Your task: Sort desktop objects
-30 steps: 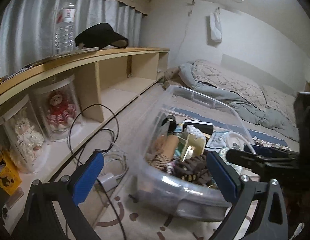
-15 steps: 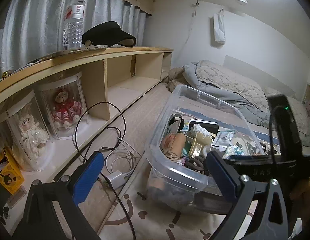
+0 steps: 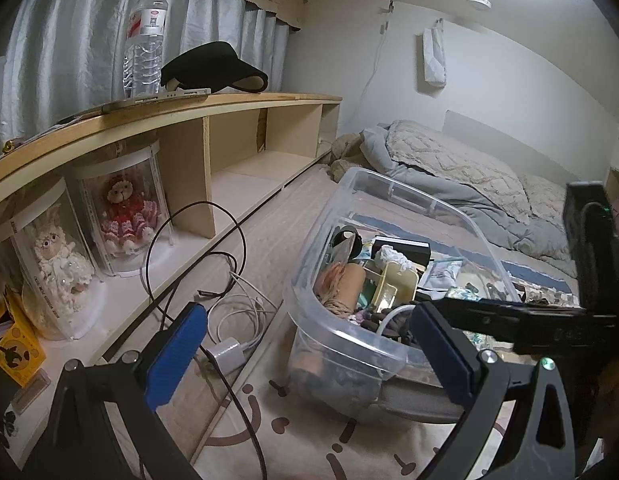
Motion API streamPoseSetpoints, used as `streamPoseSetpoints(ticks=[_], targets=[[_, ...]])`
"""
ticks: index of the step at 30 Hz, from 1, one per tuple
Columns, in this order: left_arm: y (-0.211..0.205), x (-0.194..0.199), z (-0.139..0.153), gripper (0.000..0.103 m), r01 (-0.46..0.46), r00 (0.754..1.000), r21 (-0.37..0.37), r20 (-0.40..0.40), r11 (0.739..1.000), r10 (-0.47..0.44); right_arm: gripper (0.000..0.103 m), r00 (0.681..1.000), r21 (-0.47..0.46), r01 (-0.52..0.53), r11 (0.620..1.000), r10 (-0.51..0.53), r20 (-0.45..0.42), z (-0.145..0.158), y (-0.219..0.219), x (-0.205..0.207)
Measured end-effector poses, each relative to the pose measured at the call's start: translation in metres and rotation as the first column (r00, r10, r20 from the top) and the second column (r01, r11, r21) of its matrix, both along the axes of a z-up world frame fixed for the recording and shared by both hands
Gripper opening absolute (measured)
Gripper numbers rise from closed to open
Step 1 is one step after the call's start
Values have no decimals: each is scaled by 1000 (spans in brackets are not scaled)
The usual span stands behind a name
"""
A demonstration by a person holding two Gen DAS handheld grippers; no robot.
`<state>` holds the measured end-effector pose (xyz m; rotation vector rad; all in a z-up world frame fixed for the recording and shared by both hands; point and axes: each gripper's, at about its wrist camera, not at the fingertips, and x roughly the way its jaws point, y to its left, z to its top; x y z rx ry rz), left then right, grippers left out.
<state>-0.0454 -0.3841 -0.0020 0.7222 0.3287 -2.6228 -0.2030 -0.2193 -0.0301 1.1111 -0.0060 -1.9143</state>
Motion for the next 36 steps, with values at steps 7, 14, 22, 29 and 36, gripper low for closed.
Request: streamPoseSetpoints(ticks=[7,14,22,29,36], targets=[[8,2,7,103,2,1000,-15,-3,1000,-2,103,983,-75,20,997,-33,-180,30,25,20],[26,6,16,103,6,1000,-35,-12,999,-7,103,964,-94,19,995,-43,-263,38,46,30],[51,9,30,103,8,1000,-55,-28,998,-10,103,940,-127,53,991,-92,-327,47,77,33],[78,16,41,103,12,999,-53,-51,999,-15,103,927,-135,73,988,-117,-356,57,108,37],[100,25,49,103,15,998,-65,-66,998,-20,103,904,-128,80,989,-126,-408,69,136,51]])
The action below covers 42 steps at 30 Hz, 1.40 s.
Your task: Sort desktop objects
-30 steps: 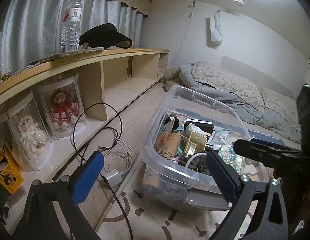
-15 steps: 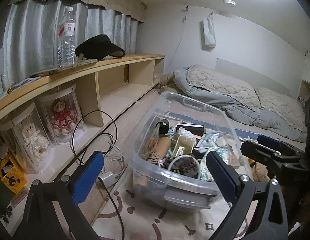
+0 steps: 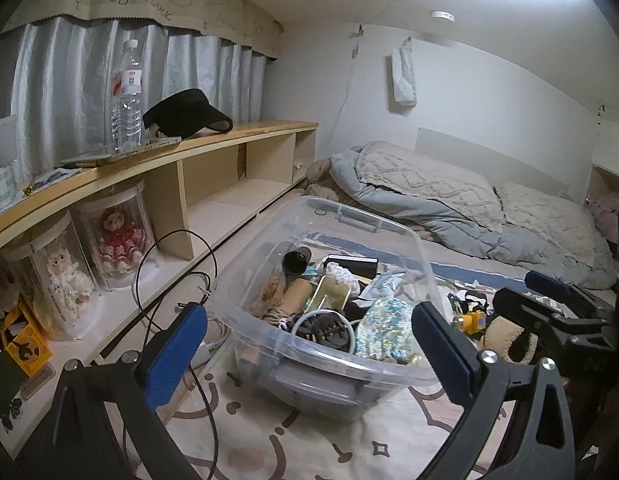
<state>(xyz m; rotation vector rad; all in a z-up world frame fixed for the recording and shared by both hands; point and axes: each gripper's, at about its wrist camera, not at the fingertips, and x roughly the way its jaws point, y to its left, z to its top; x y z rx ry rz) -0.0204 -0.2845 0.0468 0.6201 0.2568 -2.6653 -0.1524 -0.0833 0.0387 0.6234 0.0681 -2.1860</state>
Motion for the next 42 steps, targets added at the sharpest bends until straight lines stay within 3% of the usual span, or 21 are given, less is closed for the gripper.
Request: streamPoseSetpoints(ticks=[12,29,42], targets=[[43,22,11,103,12,1000,-45,-26,999,-13,103,995,14,75,997,-74,-65,10,52,18],[98,29,19,103,92,994,-39,-53,995,-94,103,977,21,171,985,-167,-131,18,132,41],[131,32,26,103,155,983,-27,-95,988,-157,103,960,0,213,977,-210,-186,25,169,54]])
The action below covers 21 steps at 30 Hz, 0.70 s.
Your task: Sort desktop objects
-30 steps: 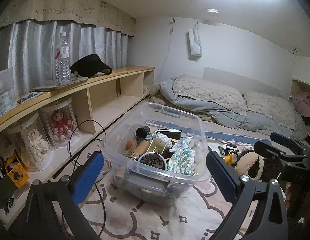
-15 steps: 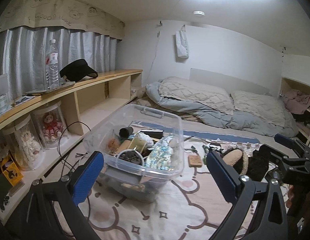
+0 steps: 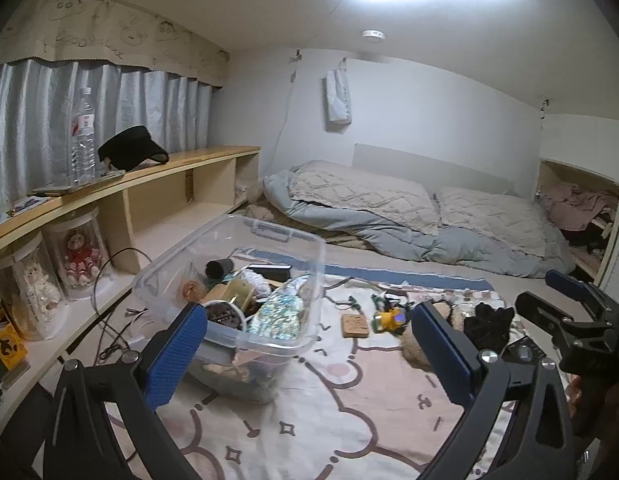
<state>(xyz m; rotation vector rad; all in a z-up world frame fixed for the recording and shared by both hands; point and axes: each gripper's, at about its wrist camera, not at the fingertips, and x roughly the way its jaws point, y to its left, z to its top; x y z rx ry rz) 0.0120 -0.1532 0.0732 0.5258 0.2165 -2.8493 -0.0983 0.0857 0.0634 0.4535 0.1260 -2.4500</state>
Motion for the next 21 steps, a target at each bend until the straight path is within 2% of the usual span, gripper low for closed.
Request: streamPoseSetpoints(ticks=[8,21], targets=[[19,-4,0,103,41,998,-10,-38,999,-41,103,999,-19,18,1000,-19,-26,-2,25,1],[48,-25,-15,103,97,993,-29,-63,995,-98,103,990,-36,105,994,-108,-88,-19,58,1]])
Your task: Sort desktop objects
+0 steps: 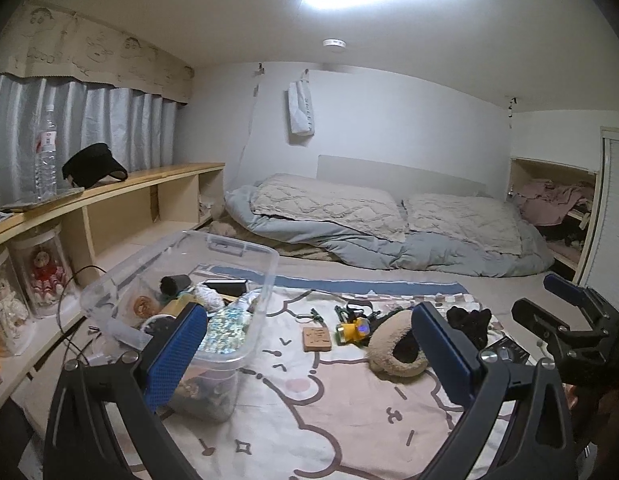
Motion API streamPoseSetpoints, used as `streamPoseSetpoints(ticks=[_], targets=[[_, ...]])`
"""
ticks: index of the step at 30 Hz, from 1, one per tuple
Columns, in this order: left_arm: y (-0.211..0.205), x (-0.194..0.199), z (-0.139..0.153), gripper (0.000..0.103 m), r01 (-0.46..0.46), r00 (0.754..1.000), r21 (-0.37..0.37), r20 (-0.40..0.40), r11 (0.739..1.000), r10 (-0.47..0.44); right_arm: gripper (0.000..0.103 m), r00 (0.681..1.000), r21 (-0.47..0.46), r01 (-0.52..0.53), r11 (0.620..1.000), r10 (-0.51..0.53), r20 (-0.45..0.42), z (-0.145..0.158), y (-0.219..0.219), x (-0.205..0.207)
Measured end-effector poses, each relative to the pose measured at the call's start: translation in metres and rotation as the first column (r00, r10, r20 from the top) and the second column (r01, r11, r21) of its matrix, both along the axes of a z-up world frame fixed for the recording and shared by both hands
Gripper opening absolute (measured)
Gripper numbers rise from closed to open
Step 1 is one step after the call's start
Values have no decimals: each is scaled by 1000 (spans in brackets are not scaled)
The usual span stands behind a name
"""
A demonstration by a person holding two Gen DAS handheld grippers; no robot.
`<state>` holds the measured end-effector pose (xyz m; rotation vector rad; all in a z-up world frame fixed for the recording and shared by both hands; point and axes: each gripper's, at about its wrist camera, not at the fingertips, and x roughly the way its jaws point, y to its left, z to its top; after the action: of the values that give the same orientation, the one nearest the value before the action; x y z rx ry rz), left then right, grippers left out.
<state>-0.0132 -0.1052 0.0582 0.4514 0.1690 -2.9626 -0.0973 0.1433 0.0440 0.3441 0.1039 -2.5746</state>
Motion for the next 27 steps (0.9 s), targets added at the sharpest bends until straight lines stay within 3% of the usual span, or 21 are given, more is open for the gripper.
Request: streamPoseSetpoints(ticks=[15,27], targets=[[28,-32,-36,103,22,1000,-23,20,999,-22,103,997,-24,74,997,-74,14,-31,31,-17],[51,-83,-84,103,58,993,9,99,998,-59,103,979,13,182,983,-182,89,-96,50,-45]])
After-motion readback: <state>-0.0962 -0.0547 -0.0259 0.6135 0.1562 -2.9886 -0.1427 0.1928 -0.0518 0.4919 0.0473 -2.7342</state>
